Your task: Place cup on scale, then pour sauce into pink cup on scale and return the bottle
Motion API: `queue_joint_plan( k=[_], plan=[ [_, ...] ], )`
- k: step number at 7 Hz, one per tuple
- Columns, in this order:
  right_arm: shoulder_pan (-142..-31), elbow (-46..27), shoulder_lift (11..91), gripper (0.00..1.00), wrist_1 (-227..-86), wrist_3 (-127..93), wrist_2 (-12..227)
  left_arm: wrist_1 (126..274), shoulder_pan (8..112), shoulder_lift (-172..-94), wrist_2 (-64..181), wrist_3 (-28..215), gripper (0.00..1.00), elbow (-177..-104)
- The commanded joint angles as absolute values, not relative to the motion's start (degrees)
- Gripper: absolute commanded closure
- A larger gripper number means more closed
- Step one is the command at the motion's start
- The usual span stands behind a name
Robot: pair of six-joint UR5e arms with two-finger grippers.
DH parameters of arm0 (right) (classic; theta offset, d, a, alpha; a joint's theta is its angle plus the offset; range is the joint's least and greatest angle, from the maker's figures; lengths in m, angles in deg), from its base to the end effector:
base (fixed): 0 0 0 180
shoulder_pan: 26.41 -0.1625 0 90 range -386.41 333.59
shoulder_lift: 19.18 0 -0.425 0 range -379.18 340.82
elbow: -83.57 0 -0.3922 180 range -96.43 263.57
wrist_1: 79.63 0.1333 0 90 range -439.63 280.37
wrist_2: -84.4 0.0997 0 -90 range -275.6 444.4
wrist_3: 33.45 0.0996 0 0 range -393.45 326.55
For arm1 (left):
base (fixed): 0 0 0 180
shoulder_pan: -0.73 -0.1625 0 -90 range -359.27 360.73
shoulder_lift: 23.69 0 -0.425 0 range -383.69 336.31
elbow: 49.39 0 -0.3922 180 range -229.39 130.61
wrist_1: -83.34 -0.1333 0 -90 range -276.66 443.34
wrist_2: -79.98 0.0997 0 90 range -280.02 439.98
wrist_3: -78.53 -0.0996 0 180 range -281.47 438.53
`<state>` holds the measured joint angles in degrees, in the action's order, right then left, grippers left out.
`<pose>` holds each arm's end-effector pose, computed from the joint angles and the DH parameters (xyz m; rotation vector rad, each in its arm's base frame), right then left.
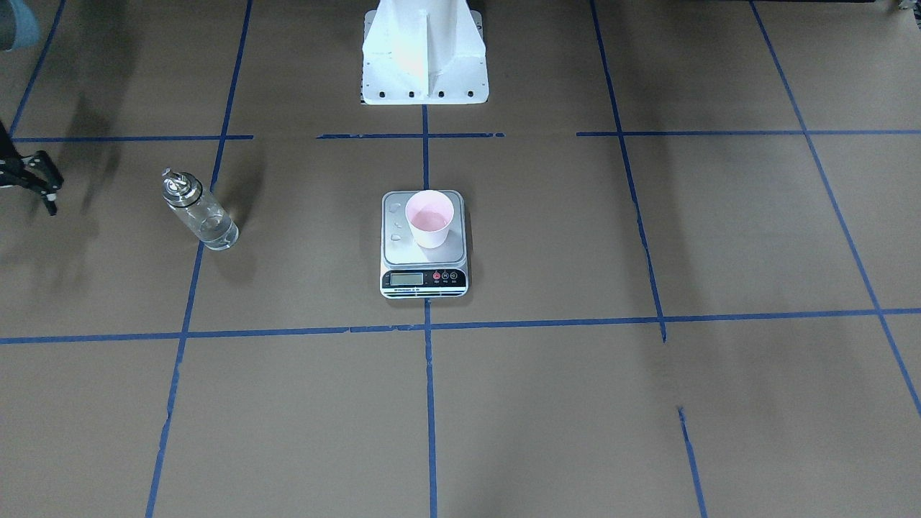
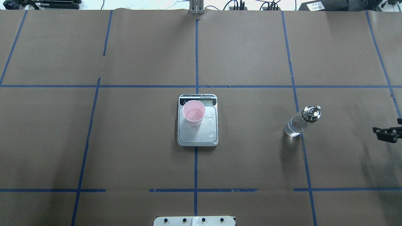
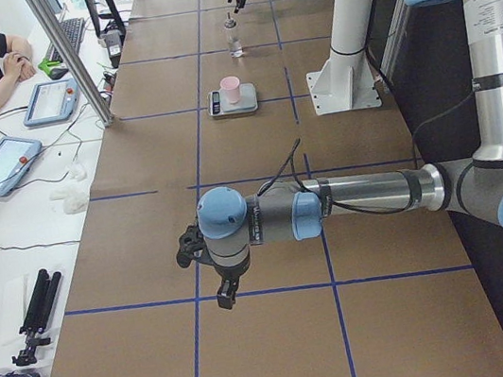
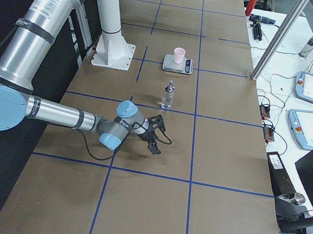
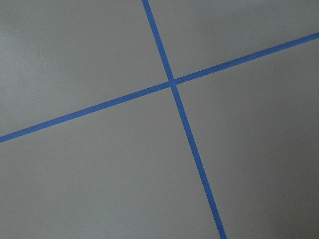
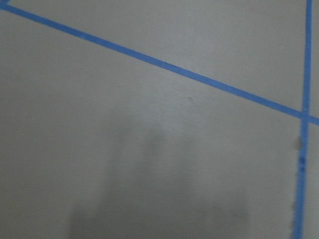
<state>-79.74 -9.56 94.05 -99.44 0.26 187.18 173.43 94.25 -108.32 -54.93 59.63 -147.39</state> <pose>-0.1133 -0.3385 0.6737 0.5915 -0.6725 -0.1457 -0.0908 -0.4502 0.6334 0.1972 0.7625 0.2731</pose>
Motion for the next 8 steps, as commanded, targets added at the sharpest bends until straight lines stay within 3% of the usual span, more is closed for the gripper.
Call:
queue_joint_plan(
  k=[1,4,6,8],
  plan=[
    [-103.58,-4.94,90.62,0.00,-103.66,-12.95,210.45,173.43,94.25,-108.24,-54.93,59.63,0.00,-147.39],
    [-108.47,-5.29,85.79,0.00,-118.59,-21.54,212.10,173.51,94.25,-108.24,-54.93,59.63,0.00,-147.48],
    [-114.18,-12.36,75.10,0.00,-154.91,-30.52,212.20,173.51,94.25,-108.24,-54.93,59.55,0.00,-147.48],
    [-118.41,-11.89,73.37,0.00,-168.44,-46.51,212.28,173.51,94.25,-108.24,-54.93,59.54,0.00,-147.13]
  ],
)
